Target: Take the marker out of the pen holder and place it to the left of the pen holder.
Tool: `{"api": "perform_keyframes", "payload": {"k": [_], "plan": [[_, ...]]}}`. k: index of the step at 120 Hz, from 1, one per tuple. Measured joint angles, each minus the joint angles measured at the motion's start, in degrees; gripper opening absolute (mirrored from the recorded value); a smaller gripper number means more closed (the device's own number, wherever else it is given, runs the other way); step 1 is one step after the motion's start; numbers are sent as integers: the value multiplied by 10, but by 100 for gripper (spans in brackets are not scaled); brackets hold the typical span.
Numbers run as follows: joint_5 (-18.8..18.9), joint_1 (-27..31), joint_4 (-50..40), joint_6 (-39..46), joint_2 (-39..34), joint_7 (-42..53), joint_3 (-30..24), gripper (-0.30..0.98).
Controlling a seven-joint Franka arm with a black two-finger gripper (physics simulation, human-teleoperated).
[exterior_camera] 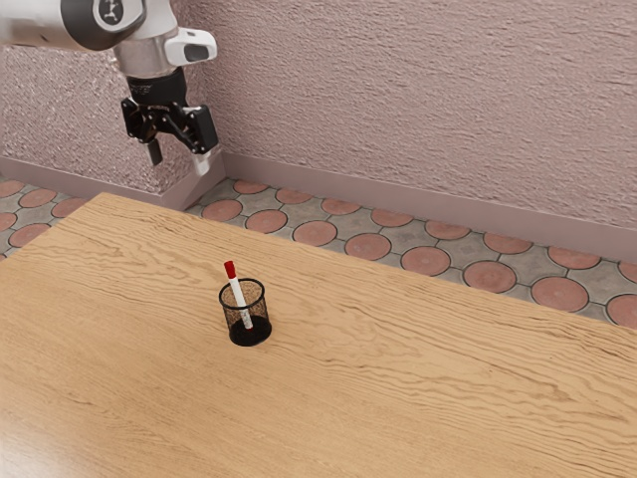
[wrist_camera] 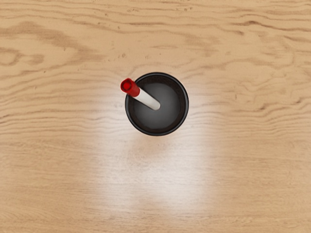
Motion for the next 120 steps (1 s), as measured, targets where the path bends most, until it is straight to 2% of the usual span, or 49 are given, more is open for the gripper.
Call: {"api": "perform_keyframes", "payload": {"k": [6,11,29,53,76,98,120], "plan": [[18,6,74,12,85,8,-8,69],[30,9,108,22,125,15,-11,69],[53,11,135,44,164,38,-12,69],[57,21,163,92,285,60,18,69],[16,28,161,139,329,73,21,69],[-42,32,132,165,331,60,21,69],[-80,43,96,173,328,34,32,69]]}}
